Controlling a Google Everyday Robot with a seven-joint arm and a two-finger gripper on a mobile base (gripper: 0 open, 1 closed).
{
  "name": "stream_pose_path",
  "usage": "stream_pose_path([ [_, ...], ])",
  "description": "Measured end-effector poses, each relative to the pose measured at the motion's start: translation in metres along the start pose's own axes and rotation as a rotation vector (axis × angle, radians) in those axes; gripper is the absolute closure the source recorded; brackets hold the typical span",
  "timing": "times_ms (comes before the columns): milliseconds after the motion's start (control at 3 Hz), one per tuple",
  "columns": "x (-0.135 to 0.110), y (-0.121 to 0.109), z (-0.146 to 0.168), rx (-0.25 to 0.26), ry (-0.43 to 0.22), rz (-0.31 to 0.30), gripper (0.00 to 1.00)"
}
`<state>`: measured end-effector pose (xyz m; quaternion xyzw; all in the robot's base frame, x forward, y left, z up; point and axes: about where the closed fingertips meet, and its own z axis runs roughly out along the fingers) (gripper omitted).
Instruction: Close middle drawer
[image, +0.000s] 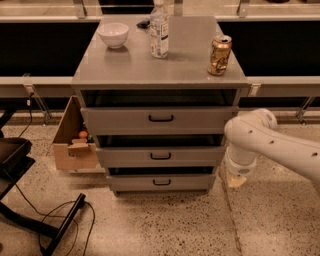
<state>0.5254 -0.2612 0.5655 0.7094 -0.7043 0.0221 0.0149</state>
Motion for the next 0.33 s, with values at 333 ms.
stream_pose_path([
  [333,0.0531,-0.0052,-0.0447,0.029,0.141,0.204,1.00],
])
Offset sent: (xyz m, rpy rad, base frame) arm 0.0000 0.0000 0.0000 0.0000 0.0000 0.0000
